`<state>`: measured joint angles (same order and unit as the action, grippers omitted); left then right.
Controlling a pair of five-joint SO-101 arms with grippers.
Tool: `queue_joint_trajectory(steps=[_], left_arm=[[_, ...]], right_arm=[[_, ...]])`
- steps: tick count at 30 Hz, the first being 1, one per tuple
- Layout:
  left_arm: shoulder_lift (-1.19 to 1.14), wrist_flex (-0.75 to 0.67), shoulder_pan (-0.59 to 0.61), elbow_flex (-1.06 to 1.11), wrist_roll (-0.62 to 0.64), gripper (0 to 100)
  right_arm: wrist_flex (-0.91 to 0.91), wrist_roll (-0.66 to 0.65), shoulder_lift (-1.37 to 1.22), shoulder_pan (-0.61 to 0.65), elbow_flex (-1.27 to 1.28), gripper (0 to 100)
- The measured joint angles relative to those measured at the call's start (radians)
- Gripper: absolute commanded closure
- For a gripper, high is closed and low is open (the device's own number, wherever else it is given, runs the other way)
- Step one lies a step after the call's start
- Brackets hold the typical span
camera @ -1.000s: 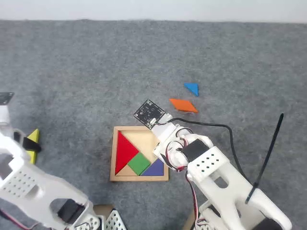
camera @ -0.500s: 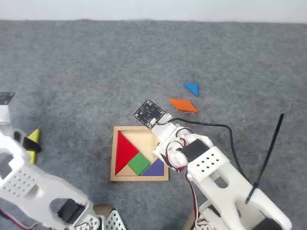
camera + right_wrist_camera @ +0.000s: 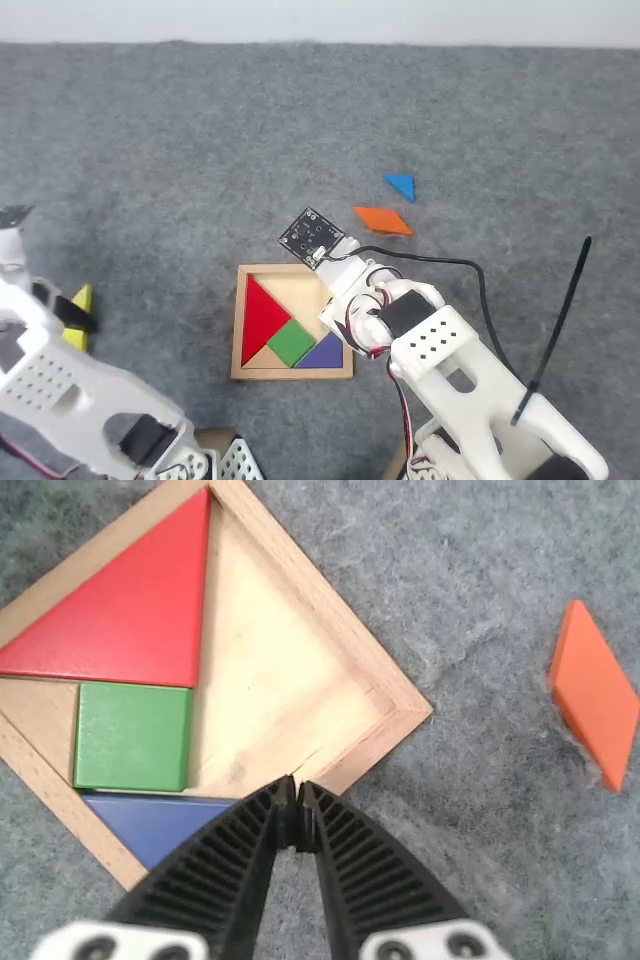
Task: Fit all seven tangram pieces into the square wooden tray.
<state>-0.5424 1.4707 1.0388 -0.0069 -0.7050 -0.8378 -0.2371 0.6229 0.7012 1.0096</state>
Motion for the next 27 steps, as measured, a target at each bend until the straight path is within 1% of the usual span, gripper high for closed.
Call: queue_joint_trajectory(steps=[6,8,12,17,22,27], left_arm=[[-0.008,0.198,0.000,-0.049,0.239,85],[-0.008,0.227,0.000,-0.064,0.316,85],[-0.008,0.241,0.000,-0.069,0.477,85],[0.008,0.242,-0.026,-0.046,0.618,85],[0.178,0.242,-0.107,0.078,0.713,85],[0.399,0.242,-0.226,0.169,0.868,85]], right_arm=[[0.000,0.000,0.000,0.000,0.000,98.9],[0.000,0.000,0.000,0.000,0.000,98.9],[0.000,0.000,0.000,0.000,0.000,98.9],[0.000,0.000,0.000,0.000,0.000,98.9],[0.000,0.000,0.000,0.000,0.000,98.9],[0.000,0.000,0.000,0.000,0.000,98.9]])
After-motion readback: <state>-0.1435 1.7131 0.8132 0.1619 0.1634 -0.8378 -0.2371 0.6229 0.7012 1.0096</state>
